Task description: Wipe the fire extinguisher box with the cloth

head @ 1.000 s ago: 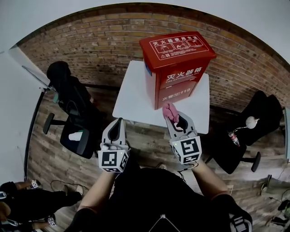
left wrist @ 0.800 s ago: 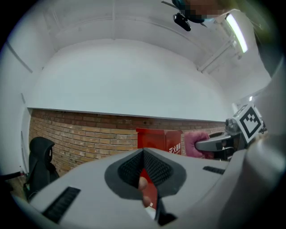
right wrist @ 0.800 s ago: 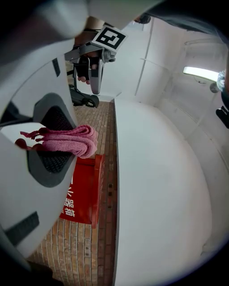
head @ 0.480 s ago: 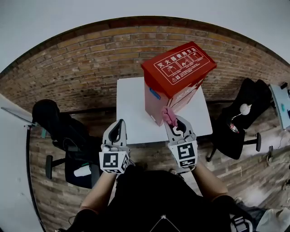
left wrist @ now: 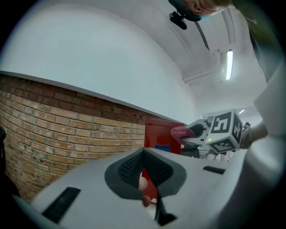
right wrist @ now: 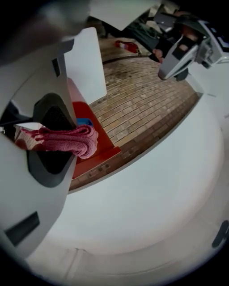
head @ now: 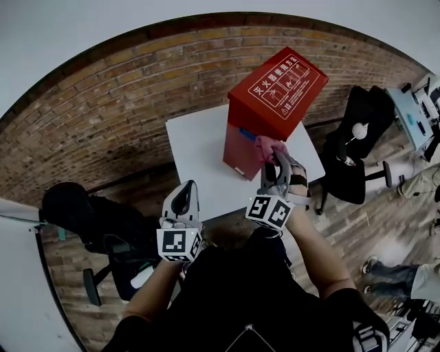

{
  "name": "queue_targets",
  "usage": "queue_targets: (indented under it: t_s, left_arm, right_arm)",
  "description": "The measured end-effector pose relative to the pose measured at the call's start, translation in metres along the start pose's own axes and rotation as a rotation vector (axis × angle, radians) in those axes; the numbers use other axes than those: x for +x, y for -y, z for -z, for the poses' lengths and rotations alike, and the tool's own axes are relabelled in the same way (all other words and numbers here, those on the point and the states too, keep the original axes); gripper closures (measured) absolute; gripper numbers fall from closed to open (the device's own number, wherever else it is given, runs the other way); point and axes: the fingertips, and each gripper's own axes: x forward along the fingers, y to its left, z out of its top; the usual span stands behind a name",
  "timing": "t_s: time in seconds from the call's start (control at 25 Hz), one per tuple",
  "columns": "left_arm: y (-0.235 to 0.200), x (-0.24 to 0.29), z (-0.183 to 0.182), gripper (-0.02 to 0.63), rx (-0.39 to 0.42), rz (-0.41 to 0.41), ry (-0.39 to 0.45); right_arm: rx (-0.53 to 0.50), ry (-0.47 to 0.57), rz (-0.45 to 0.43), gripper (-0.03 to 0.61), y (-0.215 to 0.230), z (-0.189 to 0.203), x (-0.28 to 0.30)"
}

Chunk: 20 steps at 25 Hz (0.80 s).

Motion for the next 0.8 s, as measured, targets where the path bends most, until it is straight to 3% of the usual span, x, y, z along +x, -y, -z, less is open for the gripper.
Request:
queue_targets:
  t_s: [0.16, 0.36, 0.8]
  left_arm:
    - [-0.014, -0.006, 0.010, 0.584, -0.023, 0.028, -0.017]
    - [-0.039, -0.006, 0.012, 0.584, -0.050, 0.008, -0.009]
    - [-0.074, -0.012, 0.018, 0.584, -0.086, -0.053, 0.004]
  right_arm:
    - [-0.077, -0.114, 0.052, 0.472, -0.005, -0.005, 0.008]
    - [-0.073, -0.194, 0.090, 0.472, 0.010, -0.011, 0.012]
    - [-0.083, -0.280, 0.040, 0.472, 0.006, -0.010, 0.025]
